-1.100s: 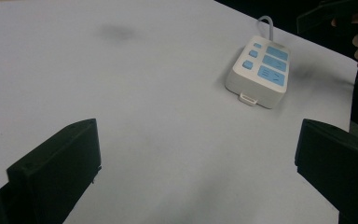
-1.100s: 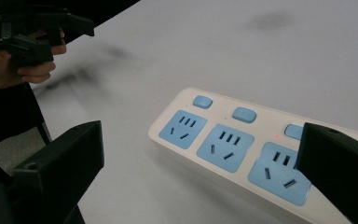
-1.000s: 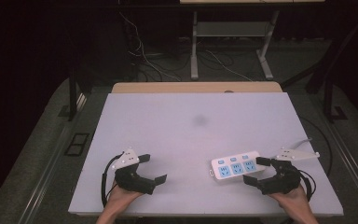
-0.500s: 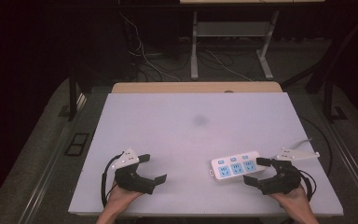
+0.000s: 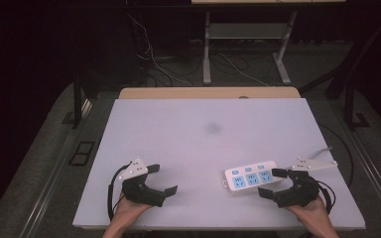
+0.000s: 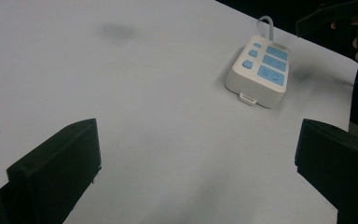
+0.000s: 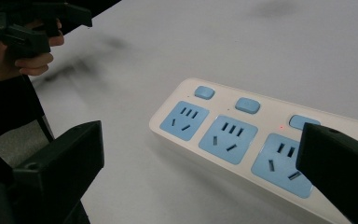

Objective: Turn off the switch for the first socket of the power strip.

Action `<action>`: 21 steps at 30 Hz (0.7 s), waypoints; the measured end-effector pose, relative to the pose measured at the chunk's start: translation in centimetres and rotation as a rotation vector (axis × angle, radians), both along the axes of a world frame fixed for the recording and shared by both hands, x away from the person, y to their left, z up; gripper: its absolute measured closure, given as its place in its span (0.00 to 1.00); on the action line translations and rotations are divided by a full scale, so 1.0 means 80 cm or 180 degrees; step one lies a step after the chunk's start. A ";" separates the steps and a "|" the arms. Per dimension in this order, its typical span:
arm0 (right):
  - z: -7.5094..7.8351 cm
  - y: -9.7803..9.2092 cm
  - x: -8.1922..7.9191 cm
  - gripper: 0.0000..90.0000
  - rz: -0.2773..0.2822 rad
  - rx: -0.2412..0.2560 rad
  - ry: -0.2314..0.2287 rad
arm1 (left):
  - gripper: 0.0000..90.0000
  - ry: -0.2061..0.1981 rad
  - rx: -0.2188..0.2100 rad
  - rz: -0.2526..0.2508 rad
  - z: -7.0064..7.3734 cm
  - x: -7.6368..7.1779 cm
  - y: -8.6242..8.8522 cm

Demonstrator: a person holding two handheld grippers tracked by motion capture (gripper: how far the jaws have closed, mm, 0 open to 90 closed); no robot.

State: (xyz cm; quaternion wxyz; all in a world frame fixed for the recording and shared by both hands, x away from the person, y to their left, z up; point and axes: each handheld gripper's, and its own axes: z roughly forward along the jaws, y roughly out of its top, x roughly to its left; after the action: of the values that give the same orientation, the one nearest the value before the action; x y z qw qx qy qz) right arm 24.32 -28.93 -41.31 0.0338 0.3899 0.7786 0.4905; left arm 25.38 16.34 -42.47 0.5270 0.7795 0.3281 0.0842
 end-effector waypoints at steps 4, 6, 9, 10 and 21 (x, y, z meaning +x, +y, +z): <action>0.000 0.000 0.000 0.01 -0.0002 -0.0015 0.0017 | 0.00 0.0000 -0.0004 0.0011 0.000 0.000 0.000; 0.000 -0.001 0.000 0.01 -0.0003 -0.0027 0.0024 | 0.00 0.0002 -0.0004 0.0015 0.000 0.000 0.000; 0.000 -0.002 0.000 0.01 -0.0009 -0.0041 0.0029 | 0.00 0.0005 -0.0001 0.0019 0.000 0.000 0.000; 0.000 -0.002 0.000 0.01 -0.0009 -0.0041 0.0029 | 0.00 0.0012 -0.0004 0.0018 0.000 -0.001 0.000; 0.006 -0.011 0.005 0.06 0.0014 -0.0023 0.0047 | 0.00 0.0012 0.0001 0.0027 -0.001 -0.001 0.001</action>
State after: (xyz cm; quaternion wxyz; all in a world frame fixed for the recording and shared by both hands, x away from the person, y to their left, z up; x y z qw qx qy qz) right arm 24.75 -29.81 -40.83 0.0283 0.3916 0.7815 0.4848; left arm 25.30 16.41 -42.53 0.5259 0.7783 0.3324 0.0850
